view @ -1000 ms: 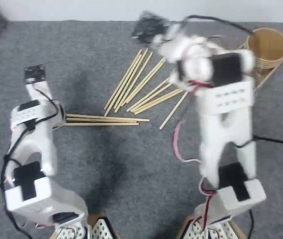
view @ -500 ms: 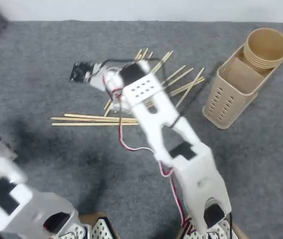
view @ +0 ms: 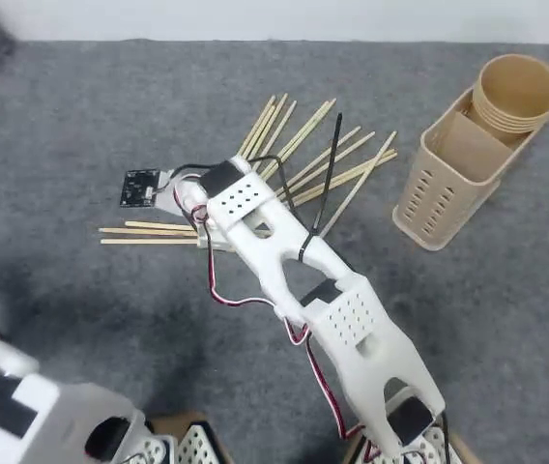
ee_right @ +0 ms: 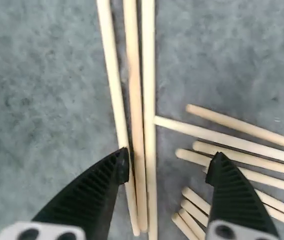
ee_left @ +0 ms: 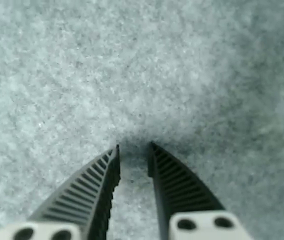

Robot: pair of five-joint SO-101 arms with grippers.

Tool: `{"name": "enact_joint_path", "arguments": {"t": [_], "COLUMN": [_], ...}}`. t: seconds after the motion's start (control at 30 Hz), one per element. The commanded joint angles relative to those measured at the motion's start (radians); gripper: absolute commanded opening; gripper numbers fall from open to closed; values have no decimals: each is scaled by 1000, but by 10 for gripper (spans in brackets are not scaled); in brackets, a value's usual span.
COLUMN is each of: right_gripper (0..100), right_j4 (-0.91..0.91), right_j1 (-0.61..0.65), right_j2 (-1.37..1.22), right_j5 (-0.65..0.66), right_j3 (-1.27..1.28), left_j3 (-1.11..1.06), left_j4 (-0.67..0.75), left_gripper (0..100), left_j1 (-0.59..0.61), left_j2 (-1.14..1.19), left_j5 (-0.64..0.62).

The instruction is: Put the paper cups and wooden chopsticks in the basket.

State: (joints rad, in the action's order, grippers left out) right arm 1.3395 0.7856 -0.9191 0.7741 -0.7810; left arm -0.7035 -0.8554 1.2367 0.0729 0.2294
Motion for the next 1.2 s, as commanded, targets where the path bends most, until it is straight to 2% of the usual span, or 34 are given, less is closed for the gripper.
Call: {"name": "enact_joint_path", "arguments": {"t": [0.0,0.13,0.23,0.33,0.43,0.6,0.77,0.93,1.17], "right_gripper": [251,237,157,105,96,90,6,8,8], "right_j4": [-25,-21,-25,-5,39,110,286,455,456], "right_j1": [5,4,7,5,5,-15,-35,-62,-170], "right_j2": [-12,-31,-30,-30,-30,-13,61,110,266], "right_j5": [41,74,78,141,183,181,180,180,178], "right_j3": [-14,-14,-14,-14,-14,-31,-176,-345,-356], "left_j3": [-47,-47,-47,-47,-47,-47,-47,-47,-47], "left_j4": [-66,-66,-66,-66,-66,-66,-68,-68,-68], "left_gripper": [97,97,97,97,97,97,97,97,97], "left_j1": [-11,-11,-14,-14,-14,-14,-15,-15,-15], "left_j2": [2,2,2,2,2,2,0,0,0], "left_j5": [17,17,17,17,17,17,17,17,17]}}
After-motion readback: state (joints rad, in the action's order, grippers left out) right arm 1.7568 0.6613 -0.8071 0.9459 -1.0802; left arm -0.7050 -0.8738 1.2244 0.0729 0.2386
